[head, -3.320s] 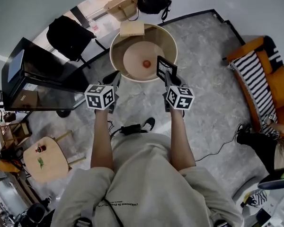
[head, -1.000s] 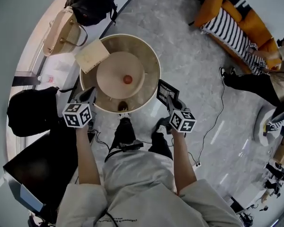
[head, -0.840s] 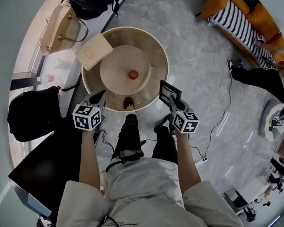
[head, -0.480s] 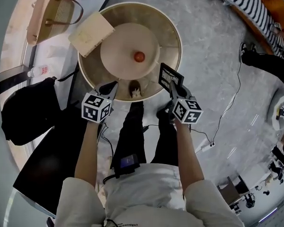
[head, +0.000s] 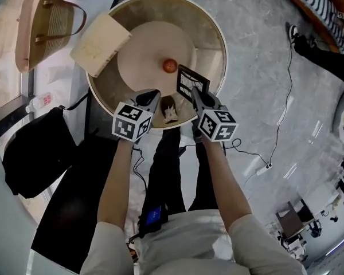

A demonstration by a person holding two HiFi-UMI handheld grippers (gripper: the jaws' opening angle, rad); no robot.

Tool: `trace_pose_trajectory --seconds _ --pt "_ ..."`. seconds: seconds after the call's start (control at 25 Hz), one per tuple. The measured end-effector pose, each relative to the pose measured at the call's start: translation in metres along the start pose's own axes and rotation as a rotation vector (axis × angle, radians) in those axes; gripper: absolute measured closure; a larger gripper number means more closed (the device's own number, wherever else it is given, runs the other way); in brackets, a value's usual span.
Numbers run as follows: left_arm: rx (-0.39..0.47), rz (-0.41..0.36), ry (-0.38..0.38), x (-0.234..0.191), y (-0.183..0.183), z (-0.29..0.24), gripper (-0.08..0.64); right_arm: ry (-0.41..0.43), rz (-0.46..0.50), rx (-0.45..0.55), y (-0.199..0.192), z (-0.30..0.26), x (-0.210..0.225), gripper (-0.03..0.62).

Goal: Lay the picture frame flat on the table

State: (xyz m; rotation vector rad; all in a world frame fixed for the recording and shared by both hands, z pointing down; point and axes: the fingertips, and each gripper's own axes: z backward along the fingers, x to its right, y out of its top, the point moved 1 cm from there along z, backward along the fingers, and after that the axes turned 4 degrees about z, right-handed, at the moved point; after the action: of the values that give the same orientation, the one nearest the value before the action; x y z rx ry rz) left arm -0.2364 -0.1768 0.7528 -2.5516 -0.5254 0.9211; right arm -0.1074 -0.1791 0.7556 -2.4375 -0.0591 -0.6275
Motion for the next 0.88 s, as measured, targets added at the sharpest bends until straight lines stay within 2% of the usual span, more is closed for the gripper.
trace_pose_trajectory --seconds 0.16,0.36,0.56,0.68,0.88 --pt "0.008 0.010 0.009 -0.017 0.003 -0.022 0.537 0.028 0.006 -0.011 -0.005 -0.025 0.001 0.551" --pt "0.004 0.036 0.015 -0.038 -0.006 -0.049 0.537 0.084 -0.042 -0.003 0.001 -0.046 0.004 0.551" --pt "-0.035 0.035 0.029 -0.053 -0.021 -0.063 0.537 0.121 -0.158 0.026 0.003 -0.062 0.005 0.551" --pt "-0.031 0.068 0.041 -0.063 -0.022 -0.063 0.537 0.154 -0.209 0.028 -0.002 -0.073 0.000 0.551" --pt "0.000 0.063 0.034 -0.070 -0.008 -0.080 0.537 0.165 -0.293 0.021 -0.003 -0.094 0.008 0.549"
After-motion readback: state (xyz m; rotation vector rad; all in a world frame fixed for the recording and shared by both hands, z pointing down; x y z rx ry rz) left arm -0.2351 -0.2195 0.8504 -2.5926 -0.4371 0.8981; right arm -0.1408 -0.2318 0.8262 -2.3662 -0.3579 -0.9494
